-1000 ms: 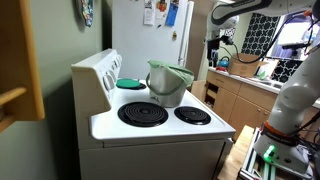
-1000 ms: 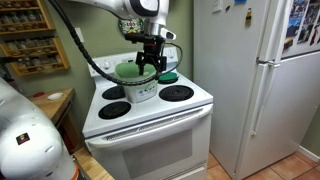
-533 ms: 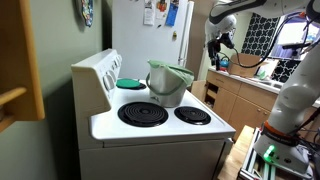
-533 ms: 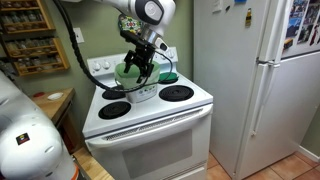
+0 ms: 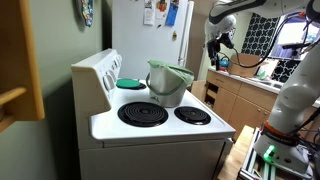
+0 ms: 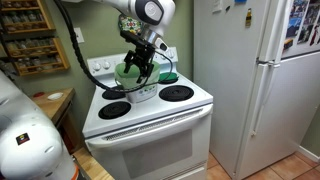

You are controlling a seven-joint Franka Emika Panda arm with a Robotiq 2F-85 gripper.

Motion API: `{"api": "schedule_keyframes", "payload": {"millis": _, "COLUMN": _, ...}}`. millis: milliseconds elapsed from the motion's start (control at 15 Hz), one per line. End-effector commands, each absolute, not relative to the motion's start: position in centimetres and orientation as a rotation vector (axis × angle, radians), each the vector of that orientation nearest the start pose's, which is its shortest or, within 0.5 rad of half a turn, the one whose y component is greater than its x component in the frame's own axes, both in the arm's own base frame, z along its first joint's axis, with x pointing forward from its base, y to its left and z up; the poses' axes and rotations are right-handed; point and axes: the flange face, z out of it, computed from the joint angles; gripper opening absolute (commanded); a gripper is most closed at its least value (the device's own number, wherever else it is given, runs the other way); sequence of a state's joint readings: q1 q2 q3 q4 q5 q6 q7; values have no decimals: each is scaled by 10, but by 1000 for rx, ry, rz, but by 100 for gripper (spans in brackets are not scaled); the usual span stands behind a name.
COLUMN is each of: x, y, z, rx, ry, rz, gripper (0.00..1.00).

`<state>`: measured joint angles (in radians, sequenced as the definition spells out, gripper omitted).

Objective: Open the lid on the bin and take the paper towel out of it

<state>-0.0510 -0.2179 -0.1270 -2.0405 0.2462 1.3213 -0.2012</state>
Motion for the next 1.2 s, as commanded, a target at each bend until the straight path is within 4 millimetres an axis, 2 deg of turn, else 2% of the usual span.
{"api": "schedule_keyframes", "payload": {"millis": 0, "x": 443, "y": -44, "z": 508, "rx": -2572, "ry": 12, "rz": 504, "gripper": 100}}
{"api": "schedule_keyframes", "payload": {"millis": 267, "x": 468, "y": -28, "z": 492, "rx": -2411, "ry": 79, "rz": 309, "gripper": 100}}
{"api": "schedule_keyframes", "payload": {"millis": 533, "x": 487, "y": -26, "z": 470, "rx": -2281, "ry": 137, "rz": 104, "gripper": 100}}
{"api": "schedule_keyframes", "payload": {"millis": 1133, "x": 496, "y": -23, "z": 440, "rx": -2141, "ry": 126, "rz": -14, "gripper": 100}}
